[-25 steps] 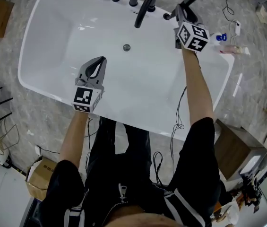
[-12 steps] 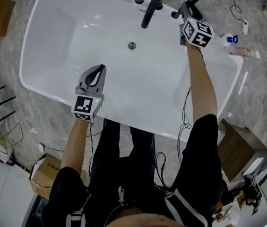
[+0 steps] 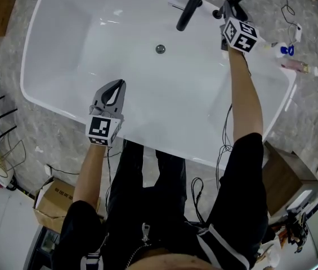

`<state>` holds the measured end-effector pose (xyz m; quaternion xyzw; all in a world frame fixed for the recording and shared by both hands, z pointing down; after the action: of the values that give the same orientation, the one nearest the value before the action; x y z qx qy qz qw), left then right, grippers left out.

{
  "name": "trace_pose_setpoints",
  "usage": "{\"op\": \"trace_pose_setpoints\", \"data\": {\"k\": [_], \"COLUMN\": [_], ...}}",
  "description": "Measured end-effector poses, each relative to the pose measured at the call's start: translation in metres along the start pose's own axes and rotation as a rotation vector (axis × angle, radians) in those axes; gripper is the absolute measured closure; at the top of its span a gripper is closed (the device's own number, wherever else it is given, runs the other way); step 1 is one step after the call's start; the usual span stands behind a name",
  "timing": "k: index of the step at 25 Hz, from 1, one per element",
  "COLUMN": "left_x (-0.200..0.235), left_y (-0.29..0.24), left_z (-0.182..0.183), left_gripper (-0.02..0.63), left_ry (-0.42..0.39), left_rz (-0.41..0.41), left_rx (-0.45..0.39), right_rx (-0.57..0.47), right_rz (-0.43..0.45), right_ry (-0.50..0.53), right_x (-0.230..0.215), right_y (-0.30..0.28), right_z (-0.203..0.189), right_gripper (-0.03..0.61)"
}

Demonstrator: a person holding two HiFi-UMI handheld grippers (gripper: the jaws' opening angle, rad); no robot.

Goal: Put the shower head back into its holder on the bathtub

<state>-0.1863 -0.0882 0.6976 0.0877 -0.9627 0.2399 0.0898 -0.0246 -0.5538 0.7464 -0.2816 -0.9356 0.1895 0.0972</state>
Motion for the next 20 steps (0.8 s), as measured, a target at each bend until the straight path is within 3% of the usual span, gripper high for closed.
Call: {"op": "trace_pose_setpoints", "data": {"k": [14, 20], "left_x": [0.01, 0.009], "left_y": [0.022, 0.025], "left_z": [-0.023, -0.027], "left_gripper": [0.581, 0.581], "left_ry": [0.028, 0.039], "left_rz": [0.055, 0.053], "left_rx": [0.05, 0.055], "right_rx": [0.059, 0.11], "right_rz": [-0.032, -0.056], "right_ry": [0.005, -0.055], "right_x": [0.001, 0.0], "right_y": [-0.027, -0.023], "right_z": [-0.032, -0.044], "right_gripper": [0.449, 0.446]}}
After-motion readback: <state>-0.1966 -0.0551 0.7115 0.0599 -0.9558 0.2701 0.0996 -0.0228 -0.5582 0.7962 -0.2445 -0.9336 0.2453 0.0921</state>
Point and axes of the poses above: the fingertips, and each gripper's own axes: y backward along the fingers, x to its left, z out of its top, the point moved 8 cm from there along y, backward along the fingers, and after that the axes turned 13 degrees about -z, right-handed, at the moved point
